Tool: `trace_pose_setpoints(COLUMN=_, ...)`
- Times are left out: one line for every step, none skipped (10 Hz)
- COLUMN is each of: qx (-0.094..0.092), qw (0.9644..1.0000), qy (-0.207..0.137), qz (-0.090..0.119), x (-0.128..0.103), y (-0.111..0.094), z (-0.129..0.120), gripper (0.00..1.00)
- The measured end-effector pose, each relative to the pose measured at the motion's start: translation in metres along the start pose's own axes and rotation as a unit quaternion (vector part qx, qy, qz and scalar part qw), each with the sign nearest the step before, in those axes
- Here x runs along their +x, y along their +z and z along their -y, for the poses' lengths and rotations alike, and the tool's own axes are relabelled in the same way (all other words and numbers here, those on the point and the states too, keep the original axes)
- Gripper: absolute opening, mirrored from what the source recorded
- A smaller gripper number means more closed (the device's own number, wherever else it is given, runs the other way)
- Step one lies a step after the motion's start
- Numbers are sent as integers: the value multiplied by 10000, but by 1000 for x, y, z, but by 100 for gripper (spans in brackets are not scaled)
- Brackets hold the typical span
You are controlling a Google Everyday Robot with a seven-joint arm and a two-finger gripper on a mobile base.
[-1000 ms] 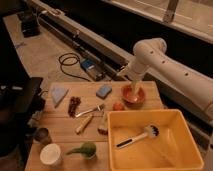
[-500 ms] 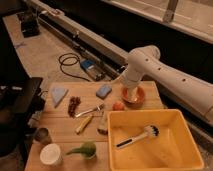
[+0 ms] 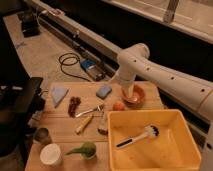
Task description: Place eraser in metal cup
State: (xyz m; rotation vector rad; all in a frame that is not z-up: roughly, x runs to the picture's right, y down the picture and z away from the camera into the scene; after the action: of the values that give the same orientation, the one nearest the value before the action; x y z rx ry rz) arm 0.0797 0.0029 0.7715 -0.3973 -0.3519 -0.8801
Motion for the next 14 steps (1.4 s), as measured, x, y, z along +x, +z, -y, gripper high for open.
trace_pose_setpoints(qx=22, qw=9999, qy=-99, qz=35, x=-2, y=5, z=5, gripper=80)
trace_pose_setpoints(qx=55, qw=9997, qy=-195, qz=103, x=-4, y=13, z=10, gripper=80)
trace_pose_setpoints(qx=125, qw=9991, qy=-300, qz=277, x=-11, y=25, z=18, gripper=80)
trace_pose_setpoints(qx=153, qw=9985, qy=-352, qz=394, x=-14, y=32, z=20, gripper=80)
trace_pose_setpoints(qx=178, qw=9978, qy=-388, qz=501, x=-17, y=37, z=22, gripper=80)
trace_pose_setpoints(qx=201, qw=9966, qy=-457, qz=650, x=-23, y=45, z=26, gripper=80)
trace_pose_setpoints(qx=205, qw=9951, qy=-504, qz=825, x=-29, y=53, z=28, gripper=80)
trace_pose_setpoints(qx=225, qw=9928, qy=-521, qz=1052, x=-37, y=65, z=30, gripper=80)
trace_pose_setpoints(qx=220, qw=9907, qy=-516, qz=1242, x=-43, y=73, z=28, gripper=80)
trace_pose_setpoints(qx=248, qw=9874, qy=-490, qz=1487, x=-54, y=82, z=27, gripper=80)
trace_pose_setpoints(qx=241, qw=9844, qy=-478, qz=1674, x=-64, y=89, z=24, gripper=80)
trace_pose_setpoints(qx=237, qw=9819, qy=-479, qz=1817, x=-73, y=92, z=23, gripper=80)
trace_pose_setpoints(qx=210, qw=9806, qy=-514, qz=1879, x=-78, y=93, z=23, gripper=80)
trace_pose_setpoints(qx=211, qw=9806, qy=-521, qz=1878, x=-78, y=93, z=23, gripper=80)
